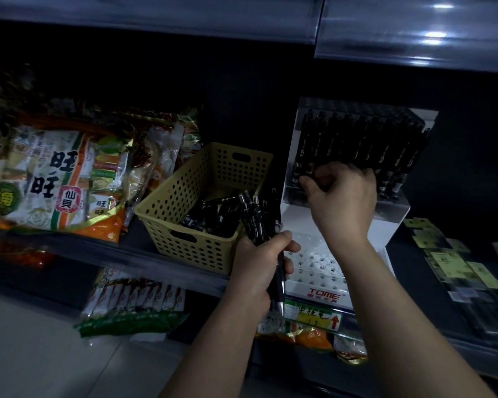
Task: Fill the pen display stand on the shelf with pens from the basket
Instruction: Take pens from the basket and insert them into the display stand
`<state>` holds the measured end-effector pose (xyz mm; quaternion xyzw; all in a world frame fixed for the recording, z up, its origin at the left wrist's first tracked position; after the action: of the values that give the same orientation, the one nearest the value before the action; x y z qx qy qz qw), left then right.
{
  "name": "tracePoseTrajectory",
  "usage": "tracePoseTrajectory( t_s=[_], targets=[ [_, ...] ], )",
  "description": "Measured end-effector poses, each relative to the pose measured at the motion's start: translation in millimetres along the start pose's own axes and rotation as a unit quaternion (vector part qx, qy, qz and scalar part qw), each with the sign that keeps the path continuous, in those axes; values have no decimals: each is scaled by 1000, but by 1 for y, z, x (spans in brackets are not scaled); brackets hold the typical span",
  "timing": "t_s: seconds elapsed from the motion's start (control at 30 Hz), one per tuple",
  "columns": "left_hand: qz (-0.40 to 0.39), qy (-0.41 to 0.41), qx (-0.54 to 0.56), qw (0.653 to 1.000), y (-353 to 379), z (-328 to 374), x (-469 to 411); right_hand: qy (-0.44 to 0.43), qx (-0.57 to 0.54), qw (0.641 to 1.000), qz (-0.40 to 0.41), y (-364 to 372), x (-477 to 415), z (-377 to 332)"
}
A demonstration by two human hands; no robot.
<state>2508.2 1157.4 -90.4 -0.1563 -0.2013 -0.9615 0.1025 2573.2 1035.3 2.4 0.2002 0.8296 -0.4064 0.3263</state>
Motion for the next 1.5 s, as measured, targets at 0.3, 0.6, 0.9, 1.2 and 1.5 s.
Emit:
tracePoseTrajectory(
  t_s=[0.3,0.6,0.9,1.2,1.5],
  targets=[
    [6,-1,6,1000,1,0,-1,-20,54,998,-18,4,-5,3],
    [10,-3,4,1000,-1,0,-1,-22,33,999,-4,5,-4,4],
    [13,-1,7,1000,-3,1,-1,-59,60,996,-13,3,-4,0],
    [9,-11,11,1000,-2,0,-2,-45,-1,999,4,0,-3,2],
    [-14,28,24,999,1,8,5,-36,-92,995,-6,-12,5,-9]
  ],
)
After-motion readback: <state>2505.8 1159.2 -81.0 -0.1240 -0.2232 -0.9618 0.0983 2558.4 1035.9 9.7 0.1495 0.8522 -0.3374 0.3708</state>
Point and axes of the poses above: each hand's wrist, its own x-axis away from the middle knuckle, its own y-axis out of the palm, z = x × y, the point moved 6 cm from there along -x, towards the middle knuckle, and after that the axes turned 8 degrees about -y, right-handed, at the moved point
